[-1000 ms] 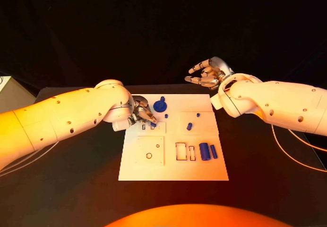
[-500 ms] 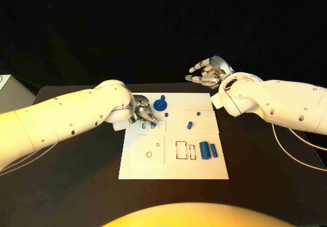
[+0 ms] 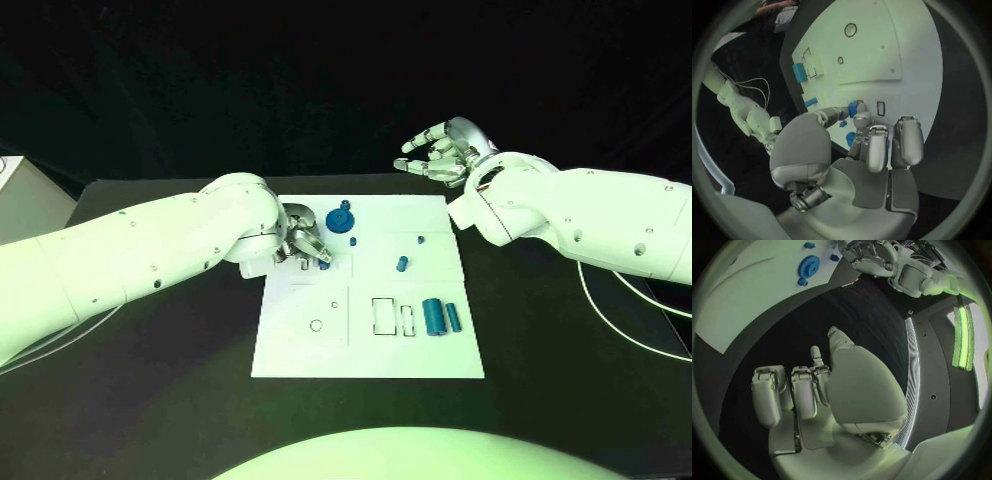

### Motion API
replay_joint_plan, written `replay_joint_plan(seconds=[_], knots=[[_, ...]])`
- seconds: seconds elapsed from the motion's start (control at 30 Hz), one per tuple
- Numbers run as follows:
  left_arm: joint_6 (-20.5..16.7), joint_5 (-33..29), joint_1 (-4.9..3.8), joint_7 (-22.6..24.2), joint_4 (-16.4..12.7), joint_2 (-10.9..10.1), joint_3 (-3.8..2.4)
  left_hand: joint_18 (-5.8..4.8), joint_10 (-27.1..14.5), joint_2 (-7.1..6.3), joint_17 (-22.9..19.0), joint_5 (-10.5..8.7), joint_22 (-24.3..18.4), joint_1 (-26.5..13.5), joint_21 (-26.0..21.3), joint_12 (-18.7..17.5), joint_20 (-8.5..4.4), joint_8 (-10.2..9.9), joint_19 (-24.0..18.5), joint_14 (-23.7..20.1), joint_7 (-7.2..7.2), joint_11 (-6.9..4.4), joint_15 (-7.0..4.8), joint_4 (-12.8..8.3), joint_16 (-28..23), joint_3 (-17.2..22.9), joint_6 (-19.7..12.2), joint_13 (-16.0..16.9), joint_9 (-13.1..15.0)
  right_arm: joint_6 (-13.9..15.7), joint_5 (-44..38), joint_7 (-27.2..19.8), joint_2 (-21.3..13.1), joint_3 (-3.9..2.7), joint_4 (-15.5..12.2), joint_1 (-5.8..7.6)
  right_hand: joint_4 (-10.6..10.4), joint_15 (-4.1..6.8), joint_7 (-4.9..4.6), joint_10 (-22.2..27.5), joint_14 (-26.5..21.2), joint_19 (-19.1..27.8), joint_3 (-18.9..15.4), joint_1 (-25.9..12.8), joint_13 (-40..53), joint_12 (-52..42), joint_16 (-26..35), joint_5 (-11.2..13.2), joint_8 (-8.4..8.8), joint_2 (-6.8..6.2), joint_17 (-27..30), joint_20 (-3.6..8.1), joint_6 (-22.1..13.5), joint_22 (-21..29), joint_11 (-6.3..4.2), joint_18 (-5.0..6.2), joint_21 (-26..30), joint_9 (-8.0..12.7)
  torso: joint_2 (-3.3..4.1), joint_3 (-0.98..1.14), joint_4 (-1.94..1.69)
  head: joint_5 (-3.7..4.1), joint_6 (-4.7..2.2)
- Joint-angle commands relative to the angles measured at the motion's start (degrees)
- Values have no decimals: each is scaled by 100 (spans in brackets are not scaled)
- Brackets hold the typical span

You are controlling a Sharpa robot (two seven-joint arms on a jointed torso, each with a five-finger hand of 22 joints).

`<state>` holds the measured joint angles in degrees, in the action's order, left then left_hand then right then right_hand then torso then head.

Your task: Assemble the parts on the task board

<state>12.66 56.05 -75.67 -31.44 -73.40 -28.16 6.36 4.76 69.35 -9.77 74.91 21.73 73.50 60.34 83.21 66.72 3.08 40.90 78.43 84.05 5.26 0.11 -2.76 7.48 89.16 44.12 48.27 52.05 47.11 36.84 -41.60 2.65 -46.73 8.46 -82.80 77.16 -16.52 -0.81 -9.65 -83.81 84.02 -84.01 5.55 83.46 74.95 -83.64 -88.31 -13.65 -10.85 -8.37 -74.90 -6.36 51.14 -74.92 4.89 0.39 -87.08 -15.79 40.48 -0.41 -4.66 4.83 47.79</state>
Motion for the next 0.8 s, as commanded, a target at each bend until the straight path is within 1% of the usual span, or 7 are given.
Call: replay_joint_plan(seconds=[0.03, 0.5, 0.6, 0.8], knots=[[-24, 97, 8, 8, -6, -3, -2, -99, 43, 36, 1405, 34, 3, 29, 34, 34, 11, -12, 40, 552, -97, -13, -48, -1102, 34, 1085, 151, 13, 7, -80, -48, -34, -3, 0, -1, -4, 6, 41, -3, 18, 475, -458, 32, -52, 934, 36, 28, -21, -19, -2, -1031, 17, -51, -1284, -7, 43, 23, 10, -2, 3, -3, 1, 9], [-52, 127, 16, -21, -14, -22, -1, -100, 42, 36, 1408, 37, 11, 28, 37, 32, 10, -13, 46, 554, -97, -13, -49, -1102, 35, 1086, 152, 9, 7, -85, -48, -35, -7, 0, 0, -4, 6, 41, -3, 18, 475, -458, 32, -52, 934, 36, 28, -21, -19, -2, -1031, 17, -51, -1284, -7, 43, 23, 10, -4, 9, 3, -7, 16], [-39, 129, 16, -25, -19, -29, -1, -100, 42, 36, 1408, 37, 11, 28, 37, 32, 10, -13, 46, 554, -97, -13, -49, -1102, 35, 1086, 152, 9, 7, -87, -48, -35, -7, 0, 2, -4, 6, 41, -3, 18, 475, -458, 32, -52, 934, 36, 28, -21, -19, -2, -1031, 17, -51, -1284, -7, 43, 23, 10, -1, 6, -1, -5, 21], [-1, 131, 16, -34, -30, -36, -1, -102, 48, 38, 1413, 53, 18, 27, 40, 31, 8, -17, 51, 556, -100, -15, -51, -1102, 37, 1089, 160, 8, 6, -91, -48, -36, -4, 0, 7, -7, 6, 38, -6, 22, 472, -455, 42, -72, 929, 38, 34, -20, -28, -13, -1019, 15, -75, -1279, -4, 45, 31, 12, 1, 8, -2, -2, 29]])
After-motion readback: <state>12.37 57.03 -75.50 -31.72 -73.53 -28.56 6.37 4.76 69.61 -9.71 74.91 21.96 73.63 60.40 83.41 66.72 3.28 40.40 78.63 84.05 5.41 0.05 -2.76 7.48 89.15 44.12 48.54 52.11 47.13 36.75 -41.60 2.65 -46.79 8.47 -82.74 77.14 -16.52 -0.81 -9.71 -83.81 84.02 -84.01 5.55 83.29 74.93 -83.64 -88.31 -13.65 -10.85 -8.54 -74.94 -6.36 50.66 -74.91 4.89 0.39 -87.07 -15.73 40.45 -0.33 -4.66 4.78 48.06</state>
